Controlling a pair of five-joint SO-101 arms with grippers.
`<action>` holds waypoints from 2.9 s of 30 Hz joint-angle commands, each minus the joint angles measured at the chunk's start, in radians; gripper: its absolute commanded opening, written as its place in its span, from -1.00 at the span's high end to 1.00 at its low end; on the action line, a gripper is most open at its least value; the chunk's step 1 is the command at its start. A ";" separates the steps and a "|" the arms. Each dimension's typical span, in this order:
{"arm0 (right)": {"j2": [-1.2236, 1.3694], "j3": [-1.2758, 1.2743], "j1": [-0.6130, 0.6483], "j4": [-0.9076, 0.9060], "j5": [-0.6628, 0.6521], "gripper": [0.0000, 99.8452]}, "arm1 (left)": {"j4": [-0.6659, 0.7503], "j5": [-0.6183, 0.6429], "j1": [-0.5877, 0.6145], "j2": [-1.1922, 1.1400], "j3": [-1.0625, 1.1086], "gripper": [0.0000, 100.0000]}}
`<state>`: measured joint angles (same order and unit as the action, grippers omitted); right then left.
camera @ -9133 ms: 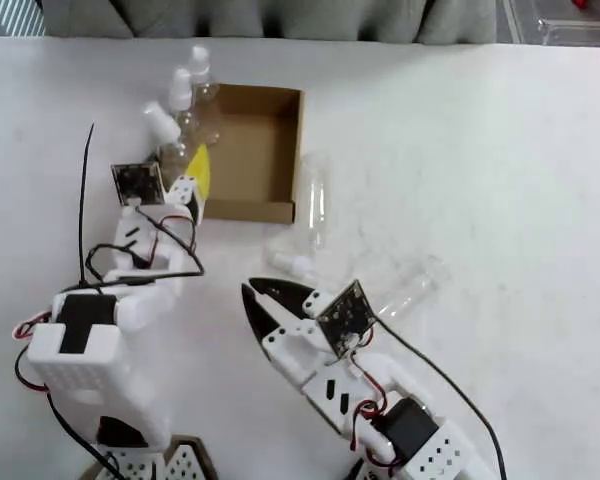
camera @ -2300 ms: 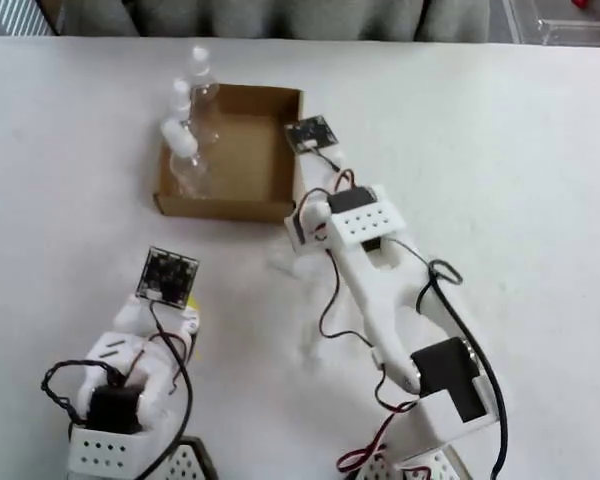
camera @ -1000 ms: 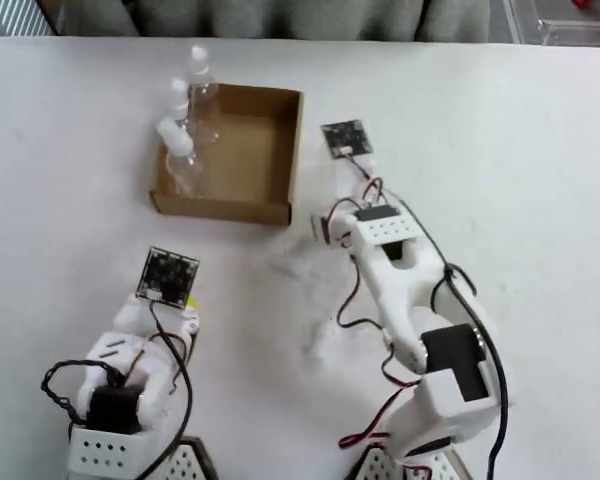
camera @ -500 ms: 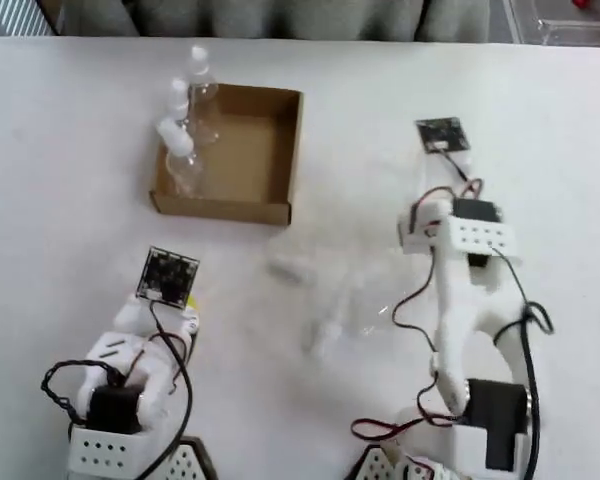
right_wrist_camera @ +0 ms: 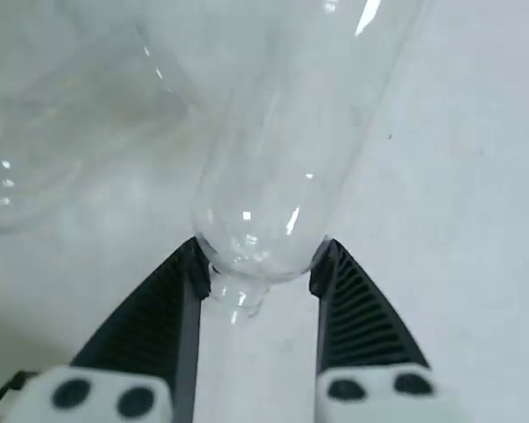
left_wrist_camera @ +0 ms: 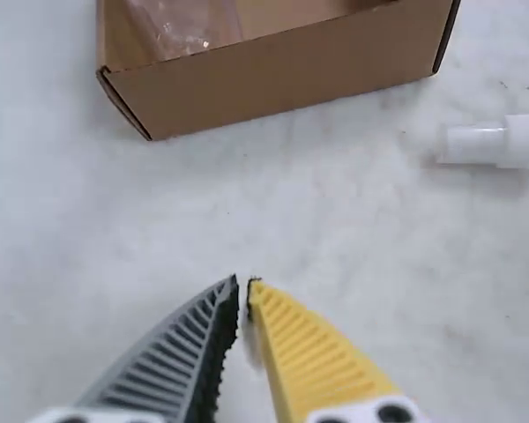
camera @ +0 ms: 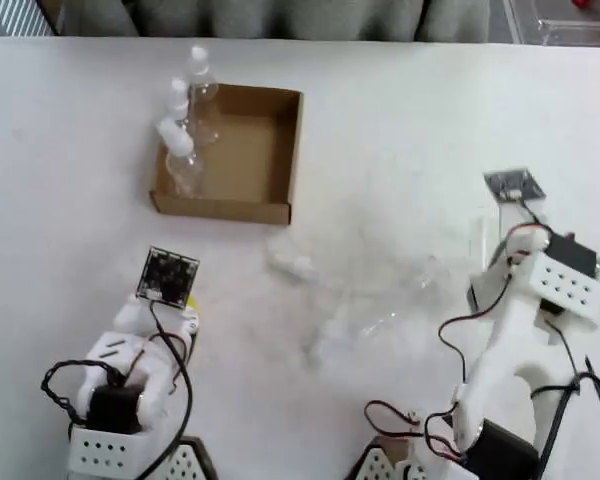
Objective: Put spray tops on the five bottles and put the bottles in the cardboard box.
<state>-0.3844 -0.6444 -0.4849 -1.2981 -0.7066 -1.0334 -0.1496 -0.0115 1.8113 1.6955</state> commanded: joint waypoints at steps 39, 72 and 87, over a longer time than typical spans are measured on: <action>-0.456 -0.055 0.064 -0.305 -0.845 0.82 | 0.034 -0.009 -0.012 0.004 -0.003 0.96; -0.524 -0.620 0.518 0.275 -1.059 0.05 | 0.034 -0.009 -0.012 0.004 -0.003 0.96; -0.340 -0.537 0.513 0.412 -1.000 0.99 | 0.034 -0.009 -0.012 0.004 -0.003 0.96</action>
<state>-0.7327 -1.2444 0.0261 -0.8853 -1.7545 -1.0334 -0.1496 -0.0115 1.8113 1.6955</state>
